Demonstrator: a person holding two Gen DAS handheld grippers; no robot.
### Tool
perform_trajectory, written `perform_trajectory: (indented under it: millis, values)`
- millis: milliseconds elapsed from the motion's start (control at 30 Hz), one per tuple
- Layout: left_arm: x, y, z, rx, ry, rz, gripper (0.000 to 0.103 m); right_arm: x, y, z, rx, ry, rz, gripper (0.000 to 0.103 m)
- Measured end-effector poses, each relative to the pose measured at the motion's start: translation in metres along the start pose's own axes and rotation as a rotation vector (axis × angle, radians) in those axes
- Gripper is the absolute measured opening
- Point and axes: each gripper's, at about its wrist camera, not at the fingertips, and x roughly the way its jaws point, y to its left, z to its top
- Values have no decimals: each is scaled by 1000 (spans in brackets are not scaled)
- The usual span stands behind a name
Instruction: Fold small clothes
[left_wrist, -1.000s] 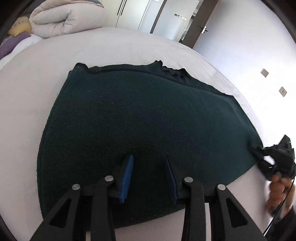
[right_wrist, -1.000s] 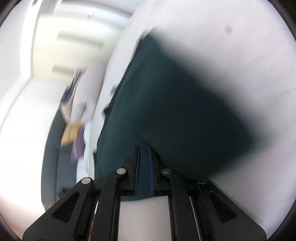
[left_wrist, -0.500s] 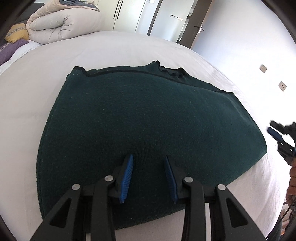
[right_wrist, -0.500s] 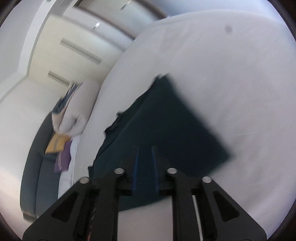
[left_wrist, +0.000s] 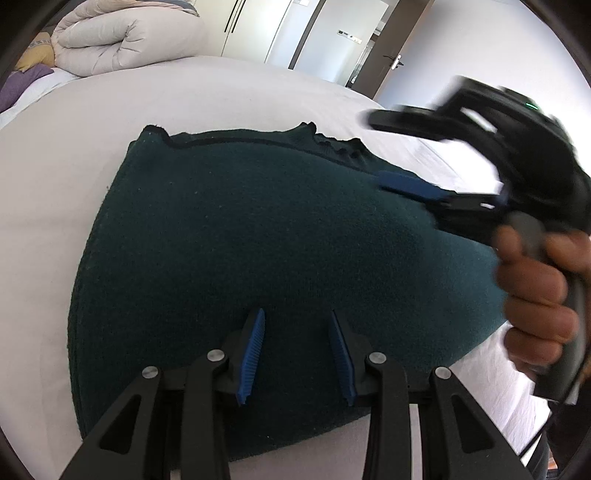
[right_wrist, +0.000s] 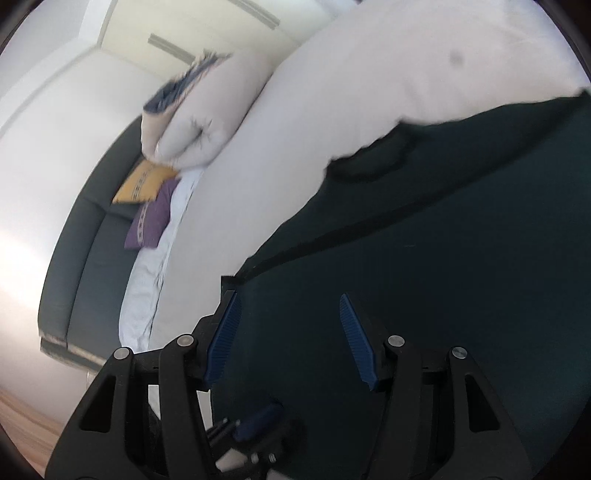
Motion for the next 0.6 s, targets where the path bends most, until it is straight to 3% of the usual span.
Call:
perform_trajectory:
  millis: [100, 200, 267, 333, 433, 533, 600]
  values:
    - [1, 2, 2, -6, 2, -10, 39, 36, -19, 11, 42, 37, -26, 53]
    - [-3, 3, 6, -19, 4, -29, 39, 49, -46, 26, 105, 11, 15, 36]
    - [-10, 4, 12, -29, 4, -24, 41, 29, -76, 28, 160, -34, 53, 33]
    - [-25, 7, 21, -34, -36, -10, 49, 10, -95, 35, 188, -97, 47, 32]
    - [-42, 11, 48, -49, -108, 44, 56, -27, -115, 44, 230, -202, -6, 35]
    - [-28, 5, 84, -35, -107, 97, 59, -47, -112, 44, 247, -271, 50, 55]
    - [-2, -7, 108, 20, -87, 138, 61, -38, -101, 42, 217, -234, 102, 56]
